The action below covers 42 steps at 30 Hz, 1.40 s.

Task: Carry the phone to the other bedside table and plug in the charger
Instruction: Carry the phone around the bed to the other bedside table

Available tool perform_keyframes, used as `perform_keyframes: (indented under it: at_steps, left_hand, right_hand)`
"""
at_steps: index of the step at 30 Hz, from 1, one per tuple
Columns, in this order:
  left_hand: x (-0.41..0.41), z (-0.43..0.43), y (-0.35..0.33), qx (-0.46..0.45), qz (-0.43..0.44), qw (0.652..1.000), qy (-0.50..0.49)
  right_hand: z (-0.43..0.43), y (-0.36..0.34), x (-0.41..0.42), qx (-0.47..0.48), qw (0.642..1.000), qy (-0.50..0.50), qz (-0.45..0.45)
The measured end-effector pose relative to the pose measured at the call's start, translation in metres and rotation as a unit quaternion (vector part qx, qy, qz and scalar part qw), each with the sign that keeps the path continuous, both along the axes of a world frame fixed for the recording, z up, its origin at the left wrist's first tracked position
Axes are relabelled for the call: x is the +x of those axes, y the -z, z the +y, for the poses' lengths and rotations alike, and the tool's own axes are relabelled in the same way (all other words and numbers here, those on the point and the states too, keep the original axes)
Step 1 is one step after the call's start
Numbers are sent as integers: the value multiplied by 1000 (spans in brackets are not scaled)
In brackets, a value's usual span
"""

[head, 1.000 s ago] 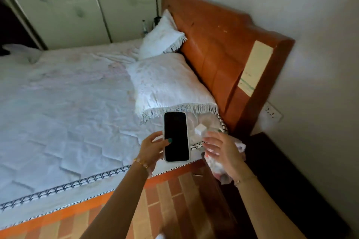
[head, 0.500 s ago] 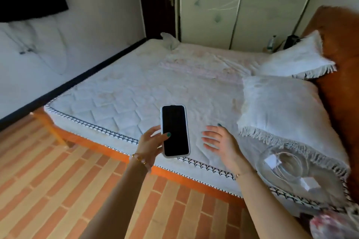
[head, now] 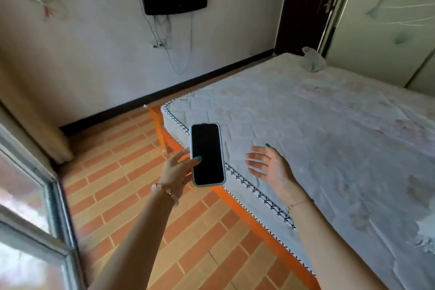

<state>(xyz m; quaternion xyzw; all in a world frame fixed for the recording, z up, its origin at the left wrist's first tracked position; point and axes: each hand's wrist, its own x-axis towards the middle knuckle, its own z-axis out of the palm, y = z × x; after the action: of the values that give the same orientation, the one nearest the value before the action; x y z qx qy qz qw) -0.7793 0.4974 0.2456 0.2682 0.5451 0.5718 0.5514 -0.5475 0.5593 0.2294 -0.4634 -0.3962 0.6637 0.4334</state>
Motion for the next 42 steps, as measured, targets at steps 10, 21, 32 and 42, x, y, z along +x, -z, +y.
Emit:
perform_keyframes:
  at_steps: [10, 21, 32, 42]
  left_hand:
    - [-134, 35, 7, 9, -28, 985, -170]
    - [-291, 141, -3, 18, -4, 955, -296]
    - [-414, 213, 0, 30, -23, 935, -353]
    - [-572, 312, 7, 47, -27, 937, -344]
  right_hand:
    - [109, 4, -164, 8, 989, -149, -16]
    - [254, -1, -364, 12, 961, -275, -15]
    - [358, 8, -515, 21, 944, -330, -20]
    - [451, 10, -664, 39, 943, -329, -28]
